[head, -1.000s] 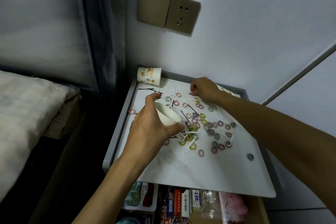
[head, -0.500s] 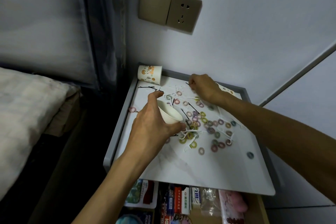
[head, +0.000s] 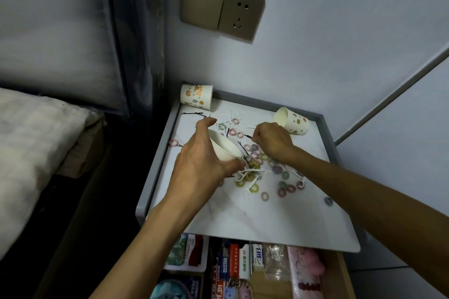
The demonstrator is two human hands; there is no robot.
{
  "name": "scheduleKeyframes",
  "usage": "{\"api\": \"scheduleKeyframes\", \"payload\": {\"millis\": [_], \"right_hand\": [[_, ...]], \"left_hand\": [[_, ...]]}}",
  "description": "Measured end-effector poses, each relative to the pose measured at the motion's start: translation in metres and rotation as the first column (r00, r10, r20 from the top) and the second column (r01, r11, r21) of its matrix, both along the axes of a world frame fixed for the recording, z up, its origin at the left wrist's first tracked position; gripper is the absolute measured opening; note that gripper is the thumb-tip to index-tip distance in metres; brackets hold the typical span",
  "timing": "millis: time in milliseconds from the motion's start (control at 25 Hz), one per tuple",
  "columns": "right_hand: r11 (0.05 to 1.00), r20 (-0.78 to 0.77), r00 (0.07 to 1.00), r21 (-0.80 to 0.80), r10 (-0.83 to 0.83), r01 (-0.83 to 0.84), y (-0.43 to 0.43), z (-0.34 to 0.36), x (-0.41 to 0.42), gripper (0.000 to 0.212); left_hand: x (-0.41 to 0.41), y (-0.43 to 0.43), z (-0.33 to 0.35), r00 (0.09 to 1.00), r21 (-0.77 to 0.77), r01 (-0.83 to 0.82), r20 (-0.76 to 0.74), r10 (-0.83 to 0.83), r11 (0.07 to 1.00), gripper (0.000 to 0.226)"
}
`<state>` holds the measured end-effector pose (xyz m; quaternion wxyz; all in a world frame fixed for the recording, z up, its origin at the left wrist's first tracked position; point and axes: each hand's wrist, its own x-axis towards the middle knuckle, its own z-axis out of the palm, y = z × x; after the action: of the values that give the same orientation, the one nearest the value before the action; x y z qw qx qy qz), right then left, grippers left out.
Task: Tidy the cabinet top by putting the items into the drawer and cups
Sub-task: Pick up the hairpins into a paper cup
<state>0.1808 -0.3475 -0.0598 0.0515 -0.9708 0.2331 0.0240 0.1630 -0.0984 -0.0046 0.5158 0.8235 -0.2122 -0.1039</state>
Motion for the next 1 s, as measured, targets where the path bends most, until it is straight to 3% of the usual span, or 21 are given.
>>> {"api": "scheduleKeyframes", "payload": {"millis": [120, 280, 400, 520, 680, 880, 1000], "right_hand": [[0.997, -0.056, 0.998, -0.069, 0.017, -0.021, 0.002, 0.0, -0.002, 0.012], [0.998, 0.093, 0.995, -0.063, 0.035, -0.029, -0.007, 0.011, -0.006, 0.01], [0.992, 0.178, 0.981, 0.087, 0.073, -0.09, 0.003, 0.023, -0.011, 0.009], [0.98, 0.126, 0.989, 0.178, 0.072, -0.094, 0.03, 0.018, -0.015, 0.006], [0.999, 0.059, 0.998, 0.028, 0.028, -0.029, 0.043, 0.006, -0.014, 0.013], [0.998, 0.042, 0.998, -0.056, -0.038, 0.04, 0.047, 0.0, -0.013, 0.024], [0.994, 0.026, 0.998, -0.088, -0.058, 0.06, 0.048, -0.002, -0.014, 0.019]], "left_hand": [[0.002, 0.002, 0.001, 1.0, 0.0, 0.001, 0.006, -0.001, 1.0, 0.092], [0.004, 0.004, 0.001, 1.0, -0.024, -0.005, -0.007, 0.005, 1.0, 0.09], [0.004, 0.006, 0.002, 1.0, -0.016, -0.012, 0.01, 0.012, 1.0, 0.09], [0.005, 0.006, 0.002, 0.999, -0.018, -0.024, 0.025, 0.024, 1.0, 0.091], [0.003, 0.006, 0.003, 1.0, -0.026, -0.023, 0.021, 0.023, 0.999, 0.093], [0.006, 0.009, 0.001, 0.999, -0.027, -0.04, 0.006, 0.04, 0.999, 0.093], [0.005, 0.011, 0.002, 1.0, -0.033, -0.029, 0.012, 0.029, 0.999, 0.093]]}}
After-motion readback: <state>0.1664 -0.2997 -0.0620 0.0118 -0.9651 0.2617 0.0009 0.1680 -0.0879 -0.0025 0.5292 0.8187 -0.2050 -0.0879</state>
